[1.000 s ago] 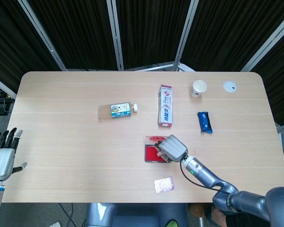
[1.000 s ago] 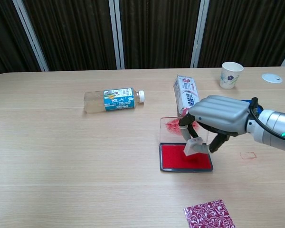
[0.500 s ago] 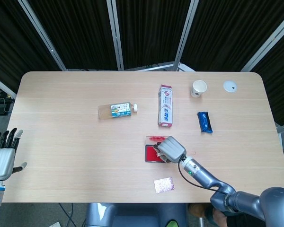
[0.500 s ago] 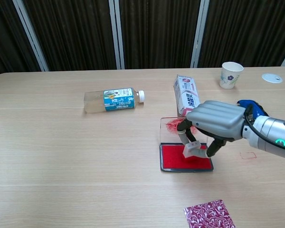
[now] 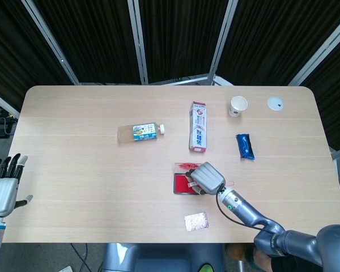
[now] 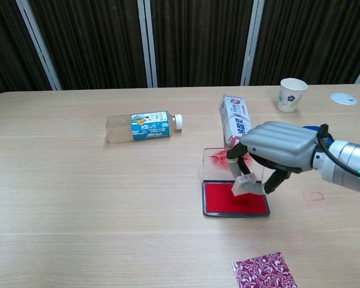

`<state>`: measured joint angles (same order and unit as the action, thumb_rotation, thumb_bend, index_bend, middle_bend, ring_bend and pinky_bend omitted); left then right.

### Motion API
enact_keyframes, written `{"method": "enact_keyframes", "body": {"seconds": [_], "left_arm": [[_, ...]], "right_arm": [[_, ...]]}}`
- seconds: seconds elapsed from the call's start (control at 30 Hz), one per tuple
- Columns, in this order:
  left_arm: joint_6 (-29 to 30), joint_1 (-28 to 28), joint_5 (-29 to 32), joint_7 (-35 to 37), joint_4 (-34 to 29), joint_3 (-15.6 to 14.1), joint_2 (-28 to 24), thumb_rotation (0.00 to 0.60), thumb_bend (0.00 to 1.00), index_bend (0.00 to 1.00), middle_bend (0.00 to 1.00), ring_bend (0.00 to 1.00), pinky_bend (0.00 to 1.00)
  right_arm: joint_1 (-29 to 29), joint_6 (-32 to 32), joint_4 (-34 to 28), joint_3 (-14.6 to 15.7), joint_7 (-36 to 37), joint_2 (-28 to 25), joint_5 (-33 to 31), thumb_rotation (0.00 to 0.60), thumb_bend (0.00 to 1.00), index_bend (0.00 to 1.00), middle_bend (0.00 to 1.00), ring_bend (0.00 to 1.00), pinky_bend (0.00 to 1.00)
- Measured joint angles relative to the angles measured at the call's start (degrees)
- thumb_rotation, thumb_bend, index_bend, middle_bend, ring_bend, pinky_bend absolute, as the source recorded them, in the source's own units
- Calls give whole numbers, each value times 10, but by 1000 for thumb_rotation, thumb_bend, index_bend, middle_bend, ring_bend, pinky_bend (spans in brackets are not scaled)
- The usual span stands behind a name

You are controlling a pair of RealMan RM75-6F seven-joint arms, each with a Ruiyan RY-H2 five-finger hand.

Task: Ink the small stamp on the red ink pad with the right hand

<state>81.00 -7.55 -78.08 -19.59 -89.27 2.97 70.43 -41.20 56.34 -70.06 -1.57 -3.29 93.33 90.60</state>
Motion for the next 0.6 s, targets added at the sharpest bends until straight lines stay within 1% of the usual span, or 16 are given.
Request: {"method": "enact_keyframes", "body": {"seconds": [0.2,0.3,0.47,0.6], "left_arm": [[3,2,-5,6,-4,-2,-4,600,0,0,0,0,0],[3,2,-6,8,-5,-2,-5,600,0,0,0,0,0],[3,2,-10,5,-8,-5,-5,600,0,0,0,0,0],[5,2,-15,2,-11,-6,-5,600,0,0,0,0,0]], "right_arm": [[10,27,-55,-12,15,-65,-5,600,528,586,588,781,1000],[23,39,-63,-10,27,-94,-8,600,529,585,588,781,1000],[44,46,-40,7,54,-108,-11,600,529,578,588,781,1000],[56,45,6,23,83,-101,-10,600,528,577,588,781,1000]]}}
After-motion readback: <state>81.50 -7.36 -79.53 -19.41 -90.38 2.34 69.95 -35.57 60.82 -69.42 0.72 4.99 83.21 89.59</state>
